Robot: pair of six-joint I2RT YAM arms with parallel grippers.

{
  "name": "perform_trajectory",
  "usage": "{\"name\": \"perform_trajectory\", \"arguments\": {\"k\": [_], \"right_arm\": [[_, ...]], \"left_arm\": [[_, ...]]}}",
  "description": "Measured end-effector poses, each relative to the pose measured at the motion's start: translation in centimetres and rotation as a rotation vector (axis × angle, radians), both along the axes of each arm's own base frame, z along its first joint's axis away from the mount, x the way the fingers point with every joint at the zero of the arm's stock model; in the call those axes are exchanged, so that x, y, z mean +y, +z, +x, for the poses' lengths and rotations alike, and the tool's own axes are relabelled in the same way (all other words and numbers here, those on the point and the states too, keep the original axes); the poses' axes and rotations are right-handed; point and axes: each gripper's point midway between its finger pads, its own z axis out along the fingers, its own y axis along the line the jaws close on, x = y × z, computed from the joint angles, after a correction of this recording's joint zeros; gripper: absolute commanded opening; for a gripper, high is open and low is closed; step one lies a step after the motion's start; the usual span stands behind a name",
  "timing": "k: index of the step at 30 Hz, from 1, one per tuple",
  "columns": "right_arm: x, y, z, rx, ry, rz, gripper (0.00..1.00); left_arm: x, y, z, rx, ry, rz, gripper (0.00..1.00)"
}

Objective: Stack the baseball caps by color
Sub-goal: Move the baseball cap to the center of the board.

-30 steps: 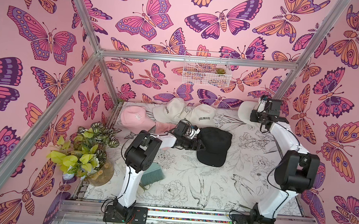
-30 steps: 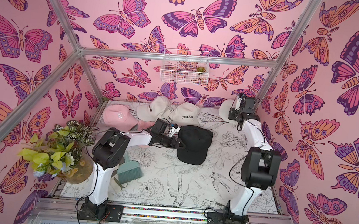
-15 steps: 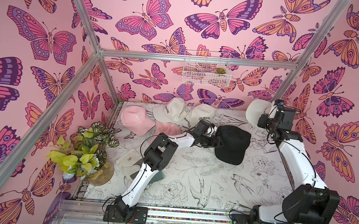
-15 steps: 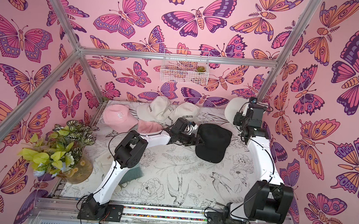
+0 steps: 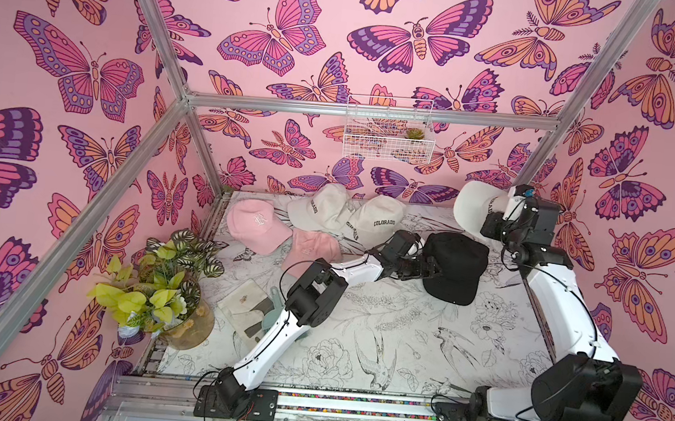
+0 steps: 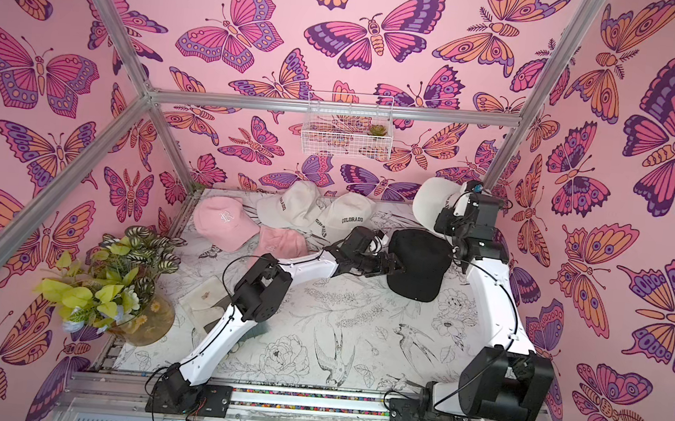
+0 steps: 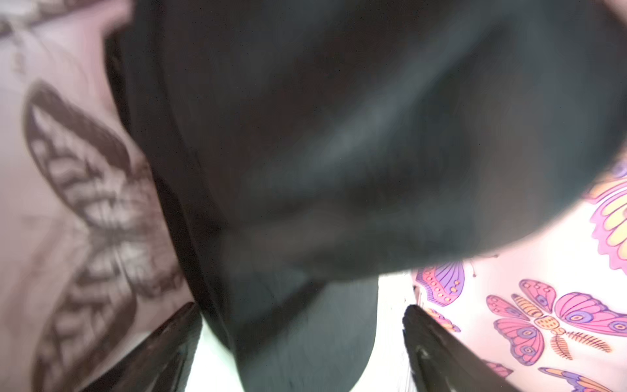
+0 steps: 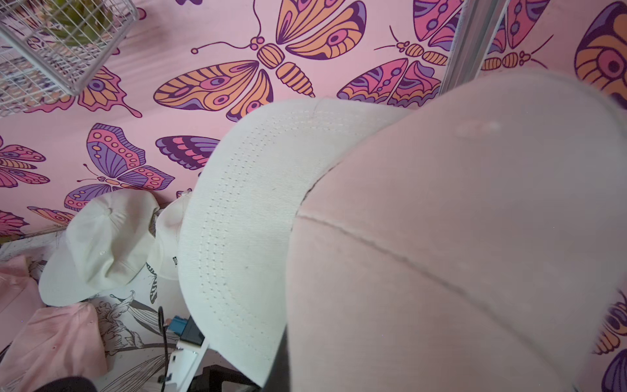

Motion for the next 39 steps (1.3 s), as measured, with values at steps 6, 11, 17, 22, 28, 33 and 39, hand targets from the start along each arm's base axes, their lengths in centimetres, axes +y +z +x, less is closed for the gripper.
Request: {"name": "perform_trajectory", "arguments": {"k": [6,11,17,22,28,33,39], "right_arm": [[1.6,0.6,-3.0,-0.024,0.034,0.094,0.0],[7.7,-1.3,-4.9,0.045,0.246,0.137,0.0],[16.7,-6.7,-7.2,0.189,0.534,0.082,0.0],[21.2,-9.1,-8.3,0.207,0.663,0.113,0.0],[24.0,-9.0,-8.1,0.158,0.737,0.112,0.0],[25.3,-8.2,-8.4,0.109,0.789,0.117,0.01],[25.1,-9.4,-9.0,0.128,0.804,0.1,0.05]], "left_arm": [[6.0,3.2,-1.7,-0.075,0.029,0.06,1.0],[13.7,9.2,-2.1,-0.181,0.102,-0.008,1.0],[24.7,12.8,-1.7,-0.22,0.279,-0.074,1.0],[26.1,12.8,-3.2,-0.148,0.262,-0.125,1.0],[24.7,14.4,-4.2,-0.105,0.201,-0.219,0.92],[23.5,14.8,-2.8,-0.066,0.194,-0.288,0.76],[22.5,13.1,-1.7,0.036,0.196,-0.346,0.3]]}}
